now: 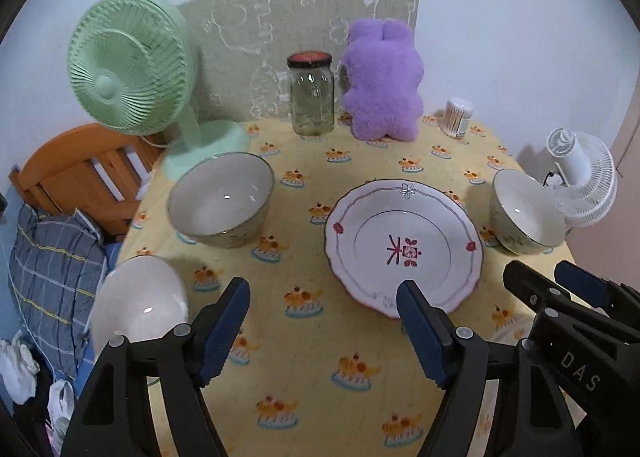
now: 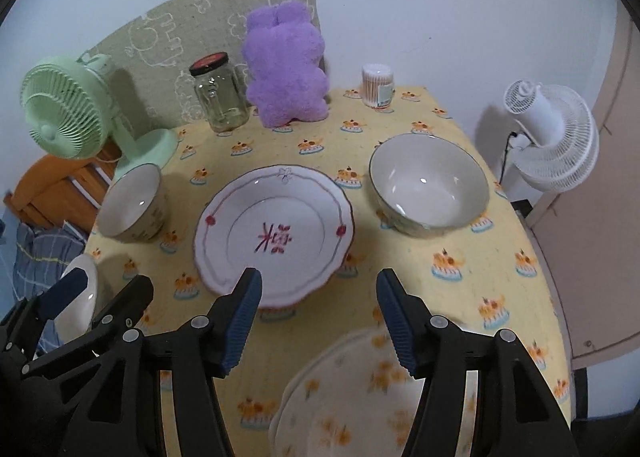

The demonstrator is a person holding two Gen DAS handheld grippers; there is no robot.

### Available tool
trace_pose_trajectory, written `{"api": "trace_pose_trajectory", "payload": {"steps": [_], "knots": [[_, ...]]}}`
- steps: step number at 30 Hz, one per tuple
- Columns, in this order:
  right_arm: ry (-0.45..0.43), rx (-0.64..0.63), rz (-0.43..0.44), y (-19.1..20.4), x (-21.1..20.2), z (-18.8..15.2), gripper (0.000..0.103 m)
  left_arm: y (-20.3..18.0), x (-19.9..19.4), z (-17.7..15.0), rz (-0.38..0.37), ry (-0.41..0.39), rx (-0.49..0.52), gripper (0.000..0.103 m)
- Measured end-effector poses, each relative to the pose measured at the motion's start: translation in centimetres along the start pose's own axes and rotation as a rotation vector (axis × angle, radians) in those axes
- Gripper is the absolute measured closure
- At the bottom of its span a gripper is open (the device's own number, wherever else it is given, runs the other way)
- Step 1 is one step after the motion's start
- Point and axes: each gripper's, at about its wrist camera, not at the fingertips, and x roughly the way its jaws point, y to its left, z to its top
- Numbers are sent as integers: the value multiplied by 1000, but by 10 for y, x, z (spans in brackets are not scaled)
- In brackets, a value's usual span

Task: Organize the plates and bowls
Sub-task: 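Grasp the rim of the red-rimmed character plate with the right gripper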

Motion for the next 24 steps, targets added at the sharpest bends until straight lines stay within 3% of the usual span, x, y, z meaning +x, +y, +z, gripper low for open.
{"api": "trace_pose_trajectory", "payload": {"steps": [7,11,16,18,24], "knots": [[51,0,6,-10,56,20,40,-10,52,10,40,62,-19,29],[111,14,22,-13,89,19,40,-16,82,9,42,116,-37,36],[139,-5,16,-11,114,17,48,-22,111,8,14,169,-63,45],[140,-12,0,-10,120,17,51,-25,117,9,-13,191,-68,54],[169,-29,-5,-12,134,17,59,-35,120,9,8,196,-47,58]]}}
